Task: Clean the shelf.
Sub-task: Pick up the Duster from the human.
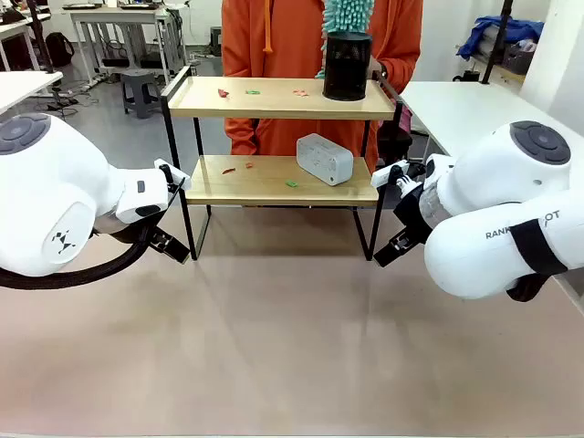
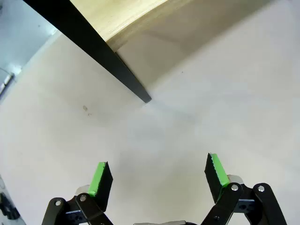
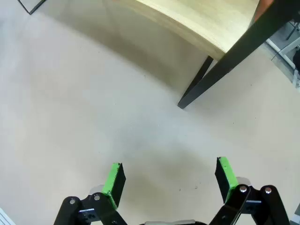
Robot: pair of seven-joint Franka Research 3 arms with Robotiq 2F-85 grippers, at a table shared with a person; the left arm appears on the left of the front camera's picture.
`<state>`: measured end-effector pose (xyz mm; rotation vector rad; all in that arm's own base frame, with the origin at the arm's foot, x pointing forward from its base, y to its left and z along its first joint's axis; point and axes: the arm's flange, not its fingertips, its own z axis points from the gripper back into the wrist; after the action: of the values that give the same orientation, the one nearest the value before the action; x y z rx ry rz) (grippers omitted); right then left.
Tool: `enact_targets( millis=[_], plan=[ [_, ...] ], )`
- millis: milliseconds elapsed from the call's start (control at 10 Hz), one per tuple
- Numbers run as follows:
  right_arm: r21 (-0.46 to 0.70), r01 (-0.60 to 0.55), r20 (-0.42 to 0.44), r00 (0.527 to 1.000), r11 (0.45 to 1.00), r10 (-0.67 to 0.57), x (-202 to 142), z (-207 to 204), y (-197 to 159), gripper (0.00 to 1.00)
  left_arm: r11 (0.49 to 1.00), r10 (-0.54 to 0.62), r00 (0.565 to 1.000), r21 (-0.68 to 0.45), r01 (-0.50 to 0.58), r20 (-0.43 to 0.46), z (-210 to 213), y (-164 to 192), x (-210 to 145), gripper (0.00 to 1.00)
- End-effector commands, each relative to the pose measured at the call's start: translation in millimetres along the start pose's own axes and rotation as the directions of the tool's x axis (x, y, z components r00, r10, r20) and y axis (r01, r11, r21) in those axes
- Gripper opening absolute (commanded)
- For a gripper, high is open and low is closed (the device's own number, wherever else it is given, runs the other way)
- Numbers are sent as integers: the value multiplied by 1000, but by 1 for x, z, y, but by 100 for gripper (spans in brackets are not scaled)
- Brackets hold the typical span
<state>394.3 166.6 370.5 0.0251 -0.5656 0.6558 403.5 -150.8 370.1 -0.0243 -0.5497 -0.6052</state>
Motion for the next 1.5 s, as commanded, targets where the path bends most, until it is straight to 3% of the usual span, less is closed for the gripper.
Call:
enact_targets(
  millis=[0,1100,1200,1300,1400],
  plan=[
    [0,0,0,1000,1000,0,0,0,0,100,1000,0,1000,0,0,0,0,0,0,100],
    [0,-1,0,1000,1000,1,0,0,0,100,1000,1,1000,0,-1,0,0,0,0,100],
    [40,-7,-191,981,999,15,-4,23,-1,100,995,-65,993,-78,57,-100,23,-1,1,100],
    [99,83,-237,970,992,-58,-14,61,-4,100,962,-91,987,-267,54,-129,57,-1,-6,100],
    [54,285,-178,946,957,-271,-30,99,-18,100,945,-24,983,-325,-37,-181,93,7,-15,100]
  ],
)
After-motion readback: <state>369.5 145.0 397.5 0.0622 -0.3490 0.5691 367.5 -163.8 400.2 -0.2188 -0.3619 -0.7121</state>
